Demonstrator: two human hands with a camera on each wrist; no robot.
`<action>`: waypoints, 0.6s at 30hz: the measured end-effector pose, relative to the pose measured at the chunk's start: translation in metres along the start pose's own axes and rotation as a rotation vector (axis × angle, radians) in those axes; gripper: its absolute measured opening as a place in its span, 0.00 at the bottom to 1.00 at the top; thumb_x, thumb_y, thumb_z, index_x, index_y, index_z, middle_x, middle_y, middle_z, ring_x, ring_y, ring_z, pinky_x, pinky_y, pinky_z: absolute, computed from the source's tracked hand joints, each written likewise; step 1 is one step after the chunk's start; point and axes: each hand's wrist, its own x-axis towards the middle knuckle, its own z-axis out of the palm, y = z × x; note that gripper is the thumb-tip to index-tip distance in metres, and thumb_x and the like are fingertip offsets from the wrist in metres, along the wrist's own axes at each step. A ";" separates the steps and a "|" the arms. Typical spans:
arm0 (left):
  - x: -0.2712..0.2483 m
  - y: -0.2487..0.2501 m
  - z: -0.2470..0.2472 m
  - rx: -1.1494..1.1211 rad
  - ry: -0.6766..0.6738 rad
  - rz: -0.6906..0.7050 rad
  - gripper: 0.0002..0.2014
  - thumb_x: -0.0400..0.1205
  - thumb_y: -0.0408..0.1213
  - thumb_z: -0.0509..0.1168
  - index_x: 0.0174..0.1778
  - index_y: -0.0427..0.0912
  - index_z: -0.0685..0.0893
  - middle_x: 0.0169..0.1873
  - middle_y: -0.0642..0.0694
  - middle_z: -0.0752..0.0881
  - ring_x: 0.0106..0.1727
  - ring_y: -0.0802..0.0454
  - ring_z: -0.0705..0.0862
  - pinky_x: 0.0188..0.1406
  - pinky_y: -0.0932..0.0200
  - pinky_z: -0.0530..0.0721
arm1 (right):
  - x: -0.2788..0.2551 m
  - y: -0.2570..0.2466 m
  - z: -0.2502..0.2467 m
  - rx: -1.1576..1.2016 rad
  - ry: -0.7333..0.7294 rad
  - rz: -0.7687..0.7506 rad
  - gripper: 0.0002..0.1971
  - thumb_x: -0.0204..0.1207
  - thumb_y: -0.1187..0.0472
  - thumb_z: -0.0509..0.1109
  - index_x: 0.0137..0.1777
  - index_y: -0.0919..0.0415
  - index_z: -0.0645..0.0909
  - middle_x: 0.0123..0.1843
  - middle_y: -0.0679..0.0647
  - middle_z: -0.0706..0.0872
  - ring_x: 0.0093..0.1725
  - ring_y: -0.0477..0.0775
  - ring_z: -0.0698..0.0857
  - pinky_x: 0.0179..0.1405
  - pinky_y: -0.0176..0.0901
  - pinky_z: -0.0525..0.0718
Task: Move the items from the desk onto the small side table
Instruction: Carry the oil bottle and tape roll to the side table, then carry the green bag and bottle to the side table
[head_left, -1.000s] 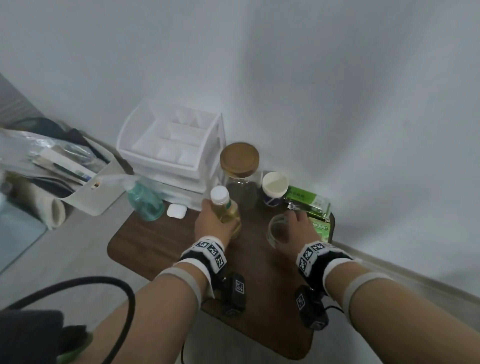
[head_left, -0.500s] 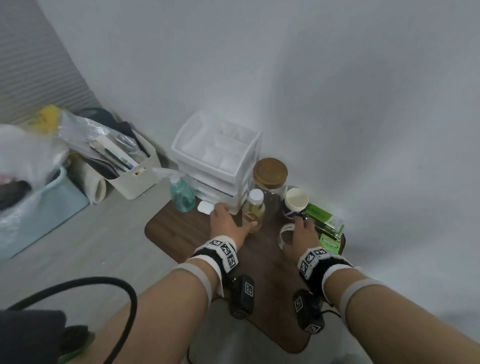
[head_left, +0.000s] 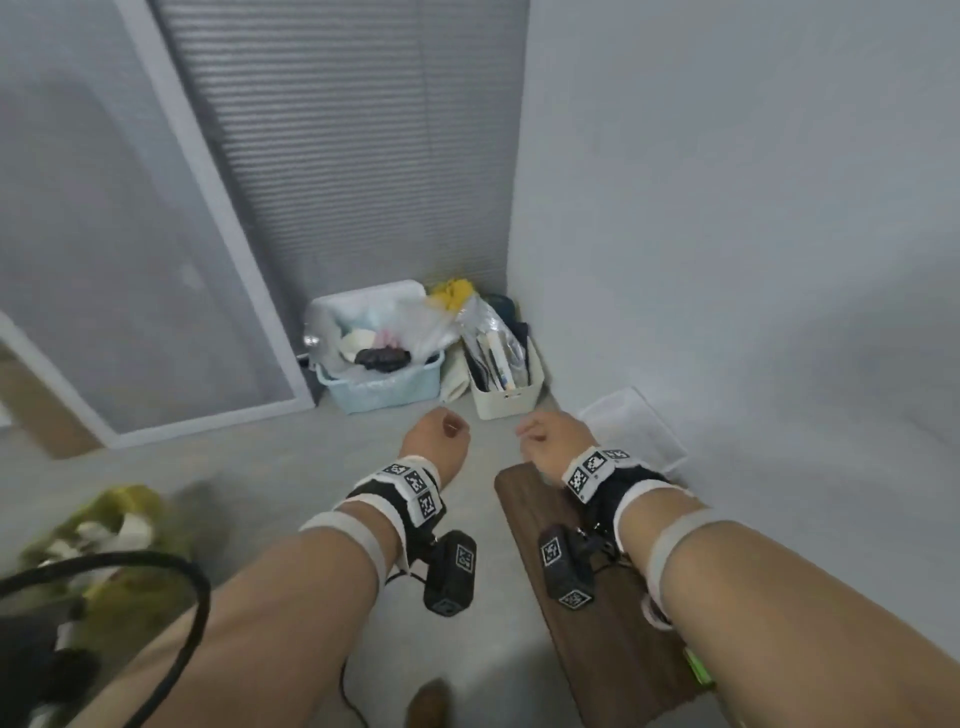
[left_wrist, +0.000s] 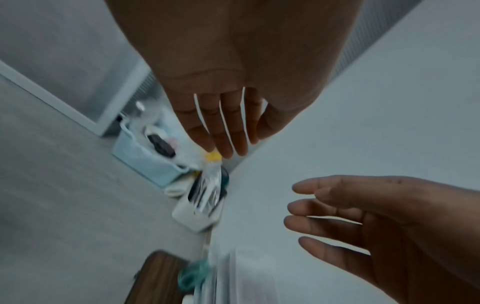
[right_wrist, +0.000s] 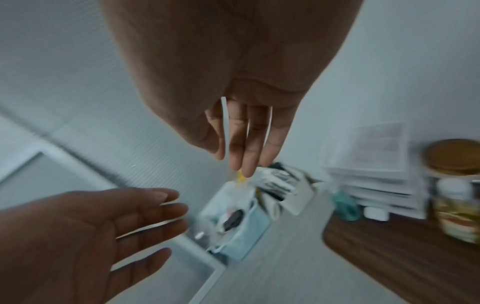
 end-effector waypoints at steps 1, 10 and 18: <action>-0.011 0.002 -0.023 -0.047 0.053 -0.002 0.03 0.78 0.38 0.65 0.41 0.51 0.83 0.43 0.47 0.91 0.46 0.44 0.90 0.52 0.50 0.88 | -0.005 -0.027 0.000 0.015 -0.024 -0.053 0.09 0.76 0.61 0.66 0.51 0.50 0.84 0.54 0.51 0.91 0.55 0.55 0.88 0.51 0.40 0.83; -0.219 -0.079 -0.194 -0.311 0.572 -0.108 0.10 0.82 0.27 0.60 0.41 0.45 0.83 0.34 0.46 0.88 0.32 0.52 0.87 0.30 0.62 0.82 | -0.131 -0.239 0.094 0.081 -0.325 -0.566 0.14 0.75 0.68 0.61 0.40 0.49 0.83 0.36 0.51 0.89 0.39 0.55 0.92 0.37 0.43 0.86; -0.481 -0.226 -0.261 -0.440 1.008 -0.391 0.14 0.81 0.24 0.59 0.37 0.47 0.81 0.36 0.43 0.88 0.30 0.53 0.85 0.28 0.63 0.77 | -0.338 -0.336 0.271 -0.101 -0.782 -0.894 0.10 0.77 0.68 0.62 0.48 0.60 0.86 0.40 0.55 0.90 0.37 0.54 0.91 0.36 0.40 0.87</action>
